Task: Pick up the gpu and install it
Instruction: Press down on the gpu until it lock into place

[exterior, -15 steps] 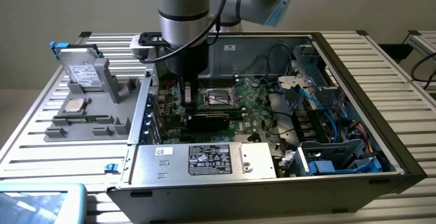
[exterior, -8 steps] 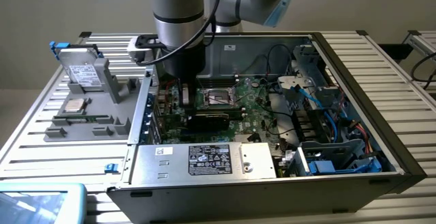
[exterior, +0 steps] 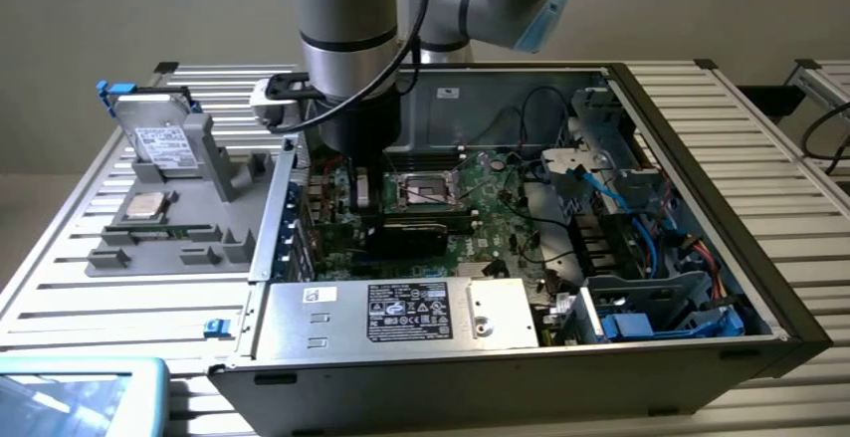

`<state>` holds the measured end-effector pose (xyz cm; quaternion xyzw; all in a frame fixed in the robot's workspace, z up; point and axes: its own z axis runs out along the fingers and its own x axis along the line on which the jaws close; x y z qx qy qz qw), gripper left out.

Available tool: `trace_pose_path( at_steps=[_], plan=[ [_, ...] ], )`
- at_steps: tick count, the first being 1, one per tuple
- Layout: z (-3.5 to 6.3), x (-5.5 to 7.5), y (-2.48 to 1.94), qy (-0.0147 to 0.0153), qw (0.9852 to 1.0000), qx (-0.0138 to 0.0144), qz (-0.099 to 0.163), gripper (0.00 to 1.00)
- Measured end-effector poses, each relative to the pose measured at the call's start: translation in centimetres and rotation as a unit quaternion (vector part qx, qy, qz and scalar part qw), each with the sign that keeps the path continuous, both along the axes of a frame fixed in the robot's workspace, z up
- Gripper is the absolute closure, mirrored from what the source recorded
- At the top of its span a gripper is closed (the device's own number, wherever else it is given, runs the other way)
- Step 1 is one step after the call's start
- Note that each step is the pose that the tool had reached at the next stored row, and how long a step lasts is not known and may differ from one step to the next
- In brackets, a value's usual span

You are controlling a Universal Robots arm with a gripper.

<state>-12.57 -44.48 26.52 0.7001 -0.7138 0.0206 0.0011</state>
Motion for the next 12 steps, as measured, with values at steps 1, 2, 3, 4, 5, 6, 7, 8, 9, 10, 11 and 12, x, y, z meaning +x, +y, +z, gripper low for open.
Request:
trace_pose_path(
  at_steps=[1,2,3,4,5,6,7,8,9,10,11,12],
  plan=[
    [0.26,0.0,0.02,-0.0003,1.0000,0.0010,-0.001,0.88],
    [0.69,0.0,0.02,-0.0002,1.0000,0.0005,-0.002,0.88],
    [1.10,0.0,0.01,0.0008,1.0000,0.0002,-0.004,0.88],
    [1.47,0.1,0.01,0.0014,1.0000,0.0002,-0.004,0.88],
    [1.61,0.2,0.01,0.0021,1.0000,0.0001,-0.004,0.88],
    [1.65,0.4,0.01,0.0026,1.0000,0.0001,-0.004,0.88],
    [1.66,0.7,0.00,0.0036,1.0000,0.0000,-0.004,0.88],
    [1.66,0.9,0.00,0.0046,1.0000,0.0000,-0.004,0.88],
    [1.66,1.2,0.00,0.0059,1.0000,0.0000,-0.004,0.88],
    [1.66,1.4,0.00,0.0082,1.0000,-0.0001,-0.004,0.88],
    [1.66,1.6,0.00,0.0119,0.9999,-0.0001,-0.004,0.88],
    [1.66,1.7,0.00,0.0181,0.9998,0.0000,-0.004,0.88]
  ],
)
